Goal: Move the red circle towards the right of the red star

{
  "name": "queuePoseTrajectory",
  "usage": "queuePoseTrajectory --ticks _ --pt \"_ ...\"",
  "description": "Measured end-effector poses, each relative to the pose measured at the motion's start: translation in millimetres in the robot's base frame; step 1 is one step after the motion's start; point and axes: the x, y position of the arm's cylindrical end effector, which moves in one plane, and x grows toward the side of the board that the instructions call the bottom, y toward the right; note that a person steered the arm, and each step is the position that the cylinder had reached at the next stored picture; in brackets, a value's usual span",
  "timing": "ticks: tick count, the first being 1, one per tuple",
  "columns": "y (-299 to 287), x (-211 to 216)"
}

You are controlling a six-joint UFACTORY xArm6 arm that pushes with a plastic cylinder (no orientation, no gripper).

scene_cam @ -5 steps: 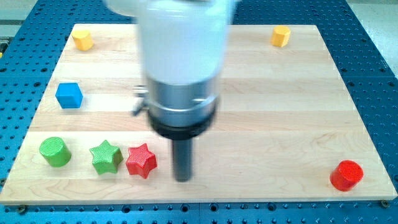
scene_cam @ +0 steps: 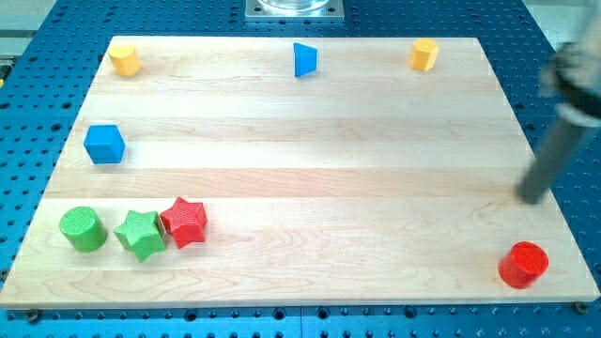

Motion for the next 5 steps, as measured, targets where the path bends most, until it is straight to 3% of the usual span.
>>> queuePoseTrajectory --ticks 1,3,4,5 --pt "25.7 26.2" --pt "-22.7 107.3" --pt "-104.7 112.4" --pt "-171.1 91.9"
